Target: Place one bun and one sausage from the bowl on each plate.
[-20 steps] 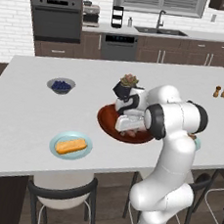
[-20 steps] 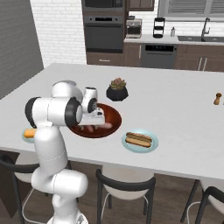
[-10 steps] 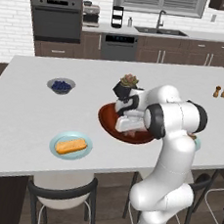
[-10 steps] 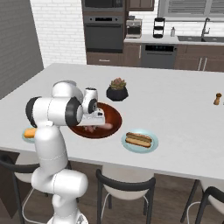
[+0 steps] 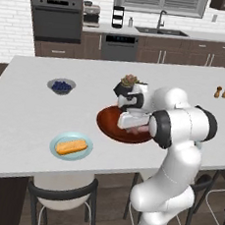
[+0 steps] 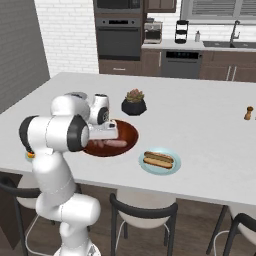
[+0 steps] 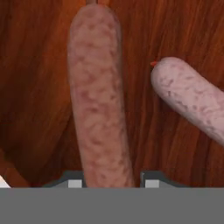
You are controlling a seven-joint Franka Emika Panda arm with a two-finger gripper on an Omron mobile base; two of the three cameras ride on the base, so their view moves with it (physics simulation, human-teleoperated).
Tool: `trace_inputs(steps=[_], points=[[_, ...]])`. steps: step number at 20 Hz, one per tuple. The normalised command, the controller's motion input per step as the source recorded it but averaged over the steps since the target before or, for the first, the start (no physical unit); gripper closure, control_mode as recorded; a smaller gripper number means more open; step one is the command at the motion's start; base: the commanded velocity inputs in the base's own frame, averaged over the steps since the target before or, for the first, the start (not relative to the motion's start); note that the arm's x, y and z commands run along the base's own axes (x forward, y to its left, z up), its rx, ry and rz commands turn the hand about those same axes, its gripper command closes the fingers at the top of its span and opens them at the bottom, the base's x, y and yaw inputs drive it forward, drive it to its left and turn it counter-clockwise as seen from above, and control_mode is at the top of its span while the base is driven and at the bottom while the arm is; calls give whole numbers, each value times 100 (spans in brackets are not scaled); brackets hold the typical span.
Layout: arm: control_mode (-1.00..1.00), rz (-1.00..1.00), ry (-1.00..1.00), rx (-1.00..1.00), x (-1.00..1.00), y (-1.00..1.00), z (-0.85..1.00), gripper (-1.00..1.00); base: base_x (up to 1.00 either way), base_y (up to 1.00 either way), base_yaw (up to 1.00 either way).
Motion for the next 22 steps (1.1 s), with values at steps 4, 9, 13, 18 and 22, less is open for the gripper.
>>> trace_inputs(steps=[4, 9, 13, 18, 22], points=[[-100, 3, 1, 0, -54, 36, 70, 100, 0, 0, 0], [-100, 9, 13, 0, -39, 87, 33, 100, 0, 0, 0], [-100, 12, 15, 0, -34, 100, 20, 100, 0, 0, 0], [-100, 16, 8, 0, -22, 100, 2, 100, 0, 0, 0], [-100, 14, 3, 0, -17, 89, 0, 100, 0, 0, 0]])
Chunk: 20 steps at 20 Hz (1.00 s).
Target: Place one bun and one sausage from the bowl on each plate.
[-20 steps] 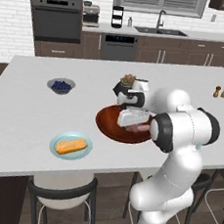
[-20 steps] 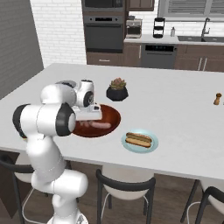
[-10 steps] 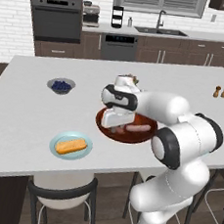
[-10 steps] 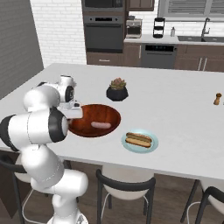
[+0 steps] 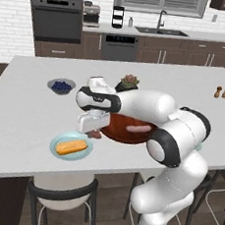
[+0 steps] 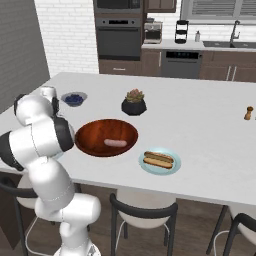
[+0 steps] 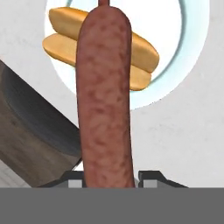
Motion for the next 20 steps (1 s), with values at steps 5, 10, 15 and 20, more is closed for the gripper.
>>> trace_inputs(steps=[5, 10, 15, 20], points=[[-100, 0, 0, 0, 0, 47, -10, 100, 0, 0, 0], [-100, 13, 0, 0, 24, 10, 0, 100, 0, 0, 0], [-100, 29, -1, 0, 26, 0, -3, 100, 0, 0, 0], [-100, 34, -4, -2, 16, 1, -6, 100, 0, 0, 0]])
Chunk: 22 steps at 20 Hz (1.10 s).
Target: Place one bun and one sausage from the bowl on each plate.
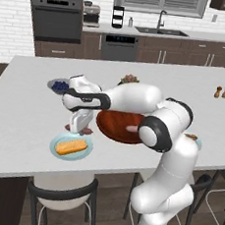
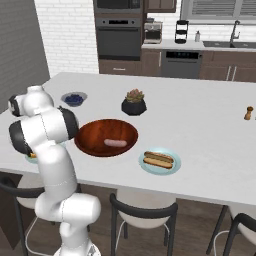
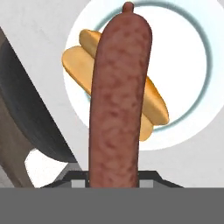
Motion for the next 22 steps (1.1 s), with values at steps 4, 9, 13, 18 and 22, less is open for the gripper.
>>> trace_inputs(steps=[4, 9, 13, 18, 22], points=[[-100, 31, 0, 0, 15, 12, -35, 100, 0, 0, 0], [-100, 26, 0, 0, 27, 23, -42, 100, 0, 0, 0], [-100, 21, -3, 0, 36, 20, -14, 100, 0, 0, 0], [-100, 16, -5, 0, 30, 7, -11, 100, 0, 0, 0], [-100, 12, 0, 0, 20, 3, -32, 100, 0, 0, 0]])
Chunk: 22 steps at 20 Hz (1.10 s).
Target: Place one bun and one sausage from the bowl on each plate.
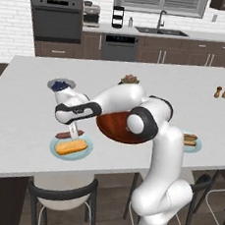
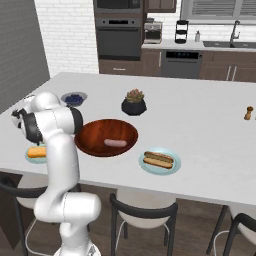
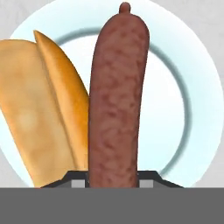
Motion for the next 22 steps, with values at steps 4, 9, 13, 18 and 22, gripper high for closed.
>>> trace_inputs(steps=[4, 9, 13, 18, 22], points=[[-100, 10, 0, 0, 5, 2, -29, 100, 0, 0, 0], [-100, 8, 0, 0, 2, 0, -18, 100, 0, 0, 0], [-100, 8, 0, 0, -10, 0, -12, -100, 0, 0, 0], [-100, 3, -3, 0, -16, -1, -3, -100, 0, 0, 0], [-100, 3, -7, 0, -5, -6, 0, -100, 0, 0, 0]])
